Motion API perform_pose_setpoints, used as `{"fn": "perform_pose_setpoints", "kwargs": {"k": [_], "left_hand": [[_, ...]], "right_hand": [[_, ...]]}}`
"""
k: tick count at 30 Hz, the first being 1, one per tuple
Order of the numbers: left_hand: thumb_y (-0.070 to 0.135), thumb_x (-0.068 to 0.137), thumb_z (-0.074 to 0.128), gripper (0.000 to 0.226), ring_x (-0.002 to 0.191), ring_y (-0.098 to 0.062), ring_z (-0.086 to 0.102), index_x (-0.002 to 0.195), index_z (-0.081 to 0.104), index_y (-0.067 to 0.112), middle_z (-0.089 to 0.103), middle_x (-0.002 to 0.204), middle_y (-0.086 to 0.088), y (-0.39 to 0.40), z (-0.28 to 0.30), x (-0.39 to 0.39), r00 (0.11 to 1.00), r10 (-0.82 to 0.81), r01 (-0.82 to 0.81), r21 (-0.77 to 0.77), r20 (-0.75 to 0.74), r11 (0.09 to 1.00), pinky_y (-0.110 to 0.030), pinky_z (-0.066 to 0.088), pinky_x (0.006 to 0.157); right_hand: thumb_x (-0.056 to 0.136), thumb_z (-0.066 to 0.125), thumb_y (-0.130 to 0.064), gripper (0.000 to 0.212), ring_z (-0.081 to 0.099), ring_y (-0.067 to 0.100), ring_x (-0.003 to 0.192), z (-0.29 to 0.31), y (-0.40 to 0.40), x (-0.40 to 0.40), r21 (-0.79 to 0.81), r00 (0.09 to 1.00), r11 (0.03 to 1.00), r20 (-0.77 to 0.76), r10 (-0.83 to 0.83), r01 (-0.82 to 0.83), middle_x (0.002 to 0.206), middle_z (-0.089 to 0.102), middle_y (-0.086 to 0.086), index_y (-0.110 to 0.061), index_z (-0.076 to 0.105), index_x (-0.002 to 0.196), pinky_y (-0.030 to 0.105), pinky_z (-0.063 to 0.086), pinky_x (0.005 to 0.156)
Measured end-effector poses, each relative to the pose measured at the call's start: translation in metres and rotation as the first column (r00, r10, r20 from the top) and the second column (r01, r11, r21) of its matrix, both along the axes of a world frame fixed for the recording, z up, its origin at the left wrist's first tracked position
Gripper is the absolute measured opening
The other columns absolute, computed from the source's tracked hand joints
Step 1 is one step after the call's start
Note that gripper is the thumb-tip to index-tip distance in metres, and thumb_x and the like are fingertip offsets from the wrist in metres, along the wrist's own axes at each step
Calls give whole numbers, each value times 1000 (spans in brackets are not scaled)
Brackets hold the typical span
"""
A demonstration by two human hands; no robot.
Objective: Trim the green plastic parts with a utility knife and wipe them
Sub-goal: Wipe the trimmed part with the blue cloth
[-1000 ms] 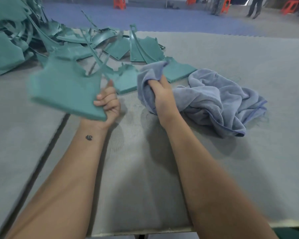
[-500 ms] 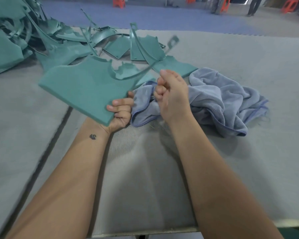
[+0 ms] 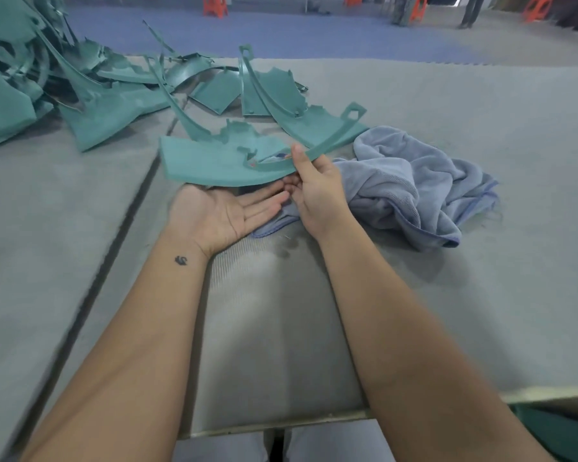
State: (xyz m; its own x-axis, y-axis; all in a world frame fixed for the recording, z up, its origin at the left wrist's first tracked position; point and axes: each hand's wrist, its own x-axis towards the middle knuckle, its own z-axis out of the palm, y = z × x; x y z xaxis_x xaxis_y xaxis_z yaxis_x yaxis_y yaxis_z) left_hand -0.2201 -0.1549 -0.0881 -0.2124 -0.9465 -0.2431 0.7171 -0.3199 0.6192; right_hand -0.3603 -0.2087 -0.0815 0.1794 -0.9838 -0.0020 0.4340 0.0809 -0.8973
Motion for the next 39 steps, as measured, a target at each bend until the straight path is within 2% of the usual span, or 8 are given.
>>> {"fn": "perform_pose_setpoints", "kwargs": {"k": [2, 4, 8, 17, 23, 30, 34, 39], "left_hand": [[47, 99, 17, 65, 115, -25, 62, 139, 44, 4, 59, 132, -10, 2, 8, -20, 995, 51, -52, 6, 82, 999, -36, 54, 93], [49, 102, 5, 67, 100, -4, 64, 146, 37, 10, 54, 129, 12, -2, 10, -33, 947, 216, -220, -12, 237, 975, -18, 57, 76], [44, 103, 17, 59, 76, -27, 73, 140, 42, 5, 56, 131, -20, 12, 17, -24, 865, 396, -386, -98, 308, 918, -29, 58, 53], [26, 98, 36, 23, 57, -20, 71, 94, 57, 16, 72, 68, -3, 26, 31, -99, 751, 361, -294, -210, 552, 932, -22, 52, 45], [12, 99, 41, 17, 44, -13, 64, 114, 50, 11, 67, 84, -5, 45, 21, -225, 671, 290, -53, -347, 682, 937, -20, 45, 37], [17, 94, 46, 13, 41, -12, 56, 107, 46, 13, 61, 89, -2, 101, 17, -383, 564, 399, 287, -624, 723, 727, -21, 42, 42], [16, 95, 50, 14, 38, -11, 55, 107, 44, 19, 62, 86, 6, 144, -24, -448, 618, 98, 546, -515, 780, 661, -21, 44, 40], [13, 94, 56, 35, 55, -11, 66, 119, 37, 29, 63, 110, 0, 168, -117, -472, 354, -285, 782, -115, 891, 612, -23, 50, 47]], "right_hand": [[98, 53, -16, 14, 52, 10, 59, 3, 4, -2, 2, 1000, 1000, 1, -16, 16, 81, 64, 6, -7, 61, 92, 20, 41, 54], [98, 55, -18, 12, 53, 10, 57, 7, 9, -8, 18, 998, 998, -27, -52, 52, 79, 64, 4, -13, 61, 88, 21, 42, 53], [96, 59, -27, 11, 55, 8, 49, 14, 24, -36, 25, 992, 992, -47, -120, 121, 79, 65, 1, -18, 59, 89, 20, 42, 45], [98, 54, -18, 12, 54, 9, 41, 20, 69, -139, 44, 929, 928, -19, -370, 370, 71, 58, 6, -13, 55, 87, 22, 42, 42], [94, 55, -17, 14, 42, 10, 41, 4, 116, -239, 178, 668, 657, -8, -744, 733, 63, 48, 1, -13, 51, 80, 20, 32, 38], [91, 54, -17, 12, 40, 13, 35, -17, 208, -380, 280, 273, 270, 28, -961, 921, 39, 47, -3, -11, 50, 81, 19, 29, 37], [87, 53, -14, 19, 39, 14, 35, -62, 268, -434, 393, 29, -5, -81, -996, 919, 44, 46, -1, -13, 47, 70, 19, 29, 38], [86, 48, -14, 5, 46, 17, 50, -135, 324, -452, 479, -32, -196, -328, -944, 855, 73, 54, 8, -9, 50, 86, 24, 35, 43]]}}
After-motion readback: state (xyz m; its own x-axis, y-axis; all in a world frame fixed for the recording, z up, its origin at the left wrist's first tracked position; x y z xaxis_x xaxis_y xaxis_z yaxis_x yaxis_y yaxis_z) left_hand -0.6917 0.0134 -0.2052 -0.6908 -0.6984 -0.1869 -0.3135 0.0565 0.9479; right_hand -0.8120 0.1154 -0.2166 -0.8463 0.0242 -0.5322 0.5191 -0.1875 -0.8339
